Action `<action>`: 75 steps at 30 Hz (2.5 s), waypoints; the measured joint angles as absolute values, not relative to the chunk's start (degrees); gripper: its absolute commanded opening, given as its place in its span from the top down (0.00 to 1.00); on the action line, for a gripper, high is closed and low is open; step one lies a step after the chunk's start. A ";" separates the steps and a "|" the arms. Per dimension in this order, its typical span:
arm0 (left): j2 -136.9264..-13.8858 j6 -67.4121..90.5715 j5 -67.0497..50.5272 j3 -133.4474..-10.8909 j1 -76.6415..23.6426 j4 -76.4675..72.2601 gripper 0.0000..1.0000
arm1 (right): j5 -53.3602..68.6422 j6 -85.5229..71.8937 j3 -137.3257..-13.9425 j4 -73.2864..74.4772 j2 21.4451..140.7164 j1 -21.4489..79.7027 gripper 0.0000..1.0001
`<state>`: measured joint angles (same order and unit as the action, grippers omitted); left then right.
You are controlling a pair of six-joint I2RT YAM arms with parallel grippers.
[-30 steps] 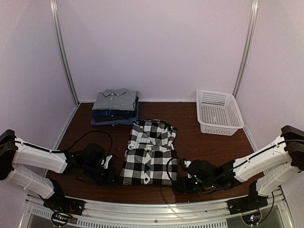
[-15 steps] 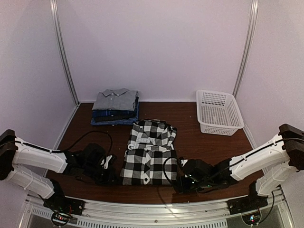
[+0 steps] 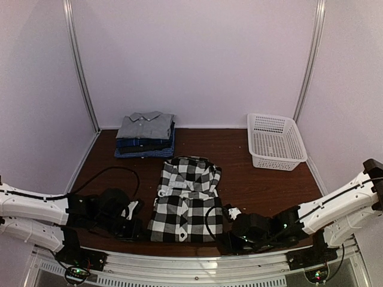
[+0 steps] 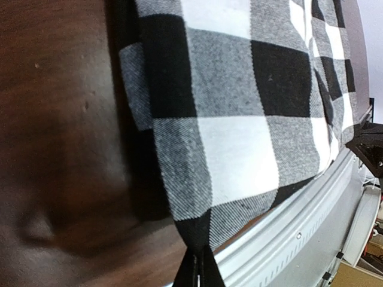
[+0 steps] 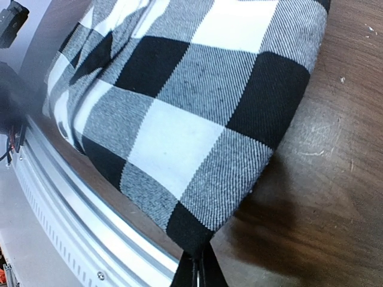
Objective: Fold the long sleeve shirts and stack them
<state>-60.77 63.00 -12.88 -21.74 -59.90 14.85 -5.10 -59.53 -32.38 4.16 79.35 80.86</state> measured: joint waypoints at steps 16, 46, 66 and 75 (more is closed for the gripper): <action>-55.86 73.71 5.58 -34.20 -76.14 31.07 1.00 | -16.93 -69.19 -38.02 16.27 73.80 92.92 1.00; -115.72 39.62 -23.57 -69.01 -26.76 6.72 1.00 | 8.88 -34.22 -72.51 5.26 116.86 35.92 1.00; -97.43 38.04 -18.35 -56.55 -27.27 13.43 0.71 | 7.33 -35.75 -63.64 7.38 100.90 42.72 0.91; -103.53 34.61 -13.56 -67.79 -23.99 17.82 0.52 | 4.01 -32.49 -74.06 14.68 107.00 38.92 0.52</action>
